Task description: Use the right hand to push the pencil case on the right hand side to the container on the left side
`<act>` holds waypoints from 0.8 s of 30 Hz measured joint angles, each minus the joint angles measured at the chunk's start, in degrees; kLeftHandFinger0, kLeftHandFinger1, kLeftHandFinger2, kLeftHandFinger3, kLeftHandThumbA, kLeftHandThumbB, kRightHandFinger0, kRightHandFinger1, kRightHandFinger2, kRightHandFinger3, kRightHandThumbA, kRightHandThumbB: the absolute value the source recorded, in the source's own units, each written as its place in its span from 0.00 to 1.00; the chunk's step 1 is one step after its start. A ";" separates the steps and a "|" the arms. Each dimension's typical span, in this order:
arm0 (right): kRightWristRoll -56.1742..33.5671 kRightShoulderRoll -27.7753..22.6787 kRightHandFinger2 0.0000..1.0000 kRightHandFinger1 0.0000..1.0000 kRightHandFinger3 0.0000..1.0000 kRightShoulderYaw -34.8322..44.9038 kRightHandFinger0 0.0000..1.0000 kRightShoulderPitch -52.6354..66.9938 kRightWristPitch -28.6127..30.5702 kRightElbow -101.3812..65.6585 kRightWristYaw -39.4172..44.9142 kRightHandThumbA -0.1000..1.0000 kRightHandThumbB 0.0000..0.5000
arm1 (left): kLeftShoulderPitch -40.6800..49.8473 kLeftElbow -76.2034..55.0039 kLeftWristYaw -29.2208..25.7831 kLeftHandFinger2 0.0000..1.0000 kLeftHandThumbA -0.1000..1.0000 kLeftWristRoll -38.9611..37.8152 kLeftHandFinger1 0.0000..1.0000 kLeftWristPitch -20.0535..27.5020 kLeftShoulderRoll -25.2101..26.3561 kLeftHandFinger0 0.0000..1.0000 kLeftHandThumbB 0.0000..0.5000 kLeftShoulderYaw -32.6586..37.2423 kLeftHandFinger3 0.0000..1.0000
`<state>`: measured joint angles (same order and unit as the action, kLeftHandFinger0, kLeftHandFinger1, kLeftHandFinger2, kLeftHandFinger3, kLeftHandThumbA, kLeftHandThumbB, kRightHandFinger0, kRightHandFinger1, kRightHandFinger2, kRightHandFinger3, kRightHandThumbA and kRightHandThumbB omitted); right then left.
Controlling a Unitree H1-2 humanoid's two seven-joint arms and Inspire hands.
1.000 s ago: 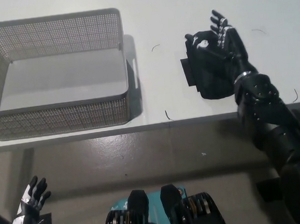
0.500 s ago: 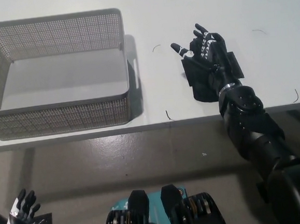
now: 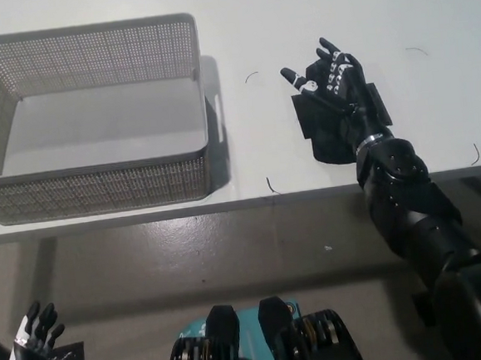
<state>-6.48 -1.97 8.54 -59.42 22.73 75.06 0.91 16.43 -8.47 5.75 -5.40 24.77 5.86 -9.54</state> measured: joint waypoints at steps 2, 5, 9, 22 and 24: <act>-0.05 -0.58 1.00 1.00 1.00 0.10 1.00 0.01 0.03 -0.02 0.00 1.00 0.64 | 0.01 0.00 0.17 1.00 1.00 -0.02 1.00 0.00 -0.12 1.00 0.66 0.00 1.00; -0.05 -1.31 1.00 1.00 1.00 0.04 1.00 0.17 0.12 -0.44 -0.10 1.00 0.63 | 0.05 0.00 0.23 1.00 1.00 -0.03 1.00 0.00 -0.32 1.00 0.67 -0.01 1.00; 0.00 -2.23 1.00 1.00 1.00 -0.01 1.00 0.61 0.33 -1.86 -0.29 1.00 0.62 | 0.08 0.00 0.26 1.00 1.00 -0.04 1.00 0.01 -0.55 1.00 0.65 -0.10 1.00; -0.06 -4.87 1.00 1.00 1.00 0.11 1.00 0.58 0.66 -1.80 -0.88 1.00 0.56 | 0.07 0.03 0.64 1.00 1.00 -0.76 1.00 0.02 -1.00 1.00 0.66 -0.15 1.00; -0.05 -4.87 1.00 1.00 1.00 0.06 1.00 0.58 0.66 -0.81 -1.07 1.00 0.58 | 0.05 0.03 0.66 1.00 1.00 -0.81 1.00 0.02 -1.05 1.00 0.66 -0.11 1.00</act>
<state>-6.52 -6.84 8.60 -58.85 23.39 74.25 -0.16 16.48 -8.44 6.40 -6.21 24.79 4.81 -9.65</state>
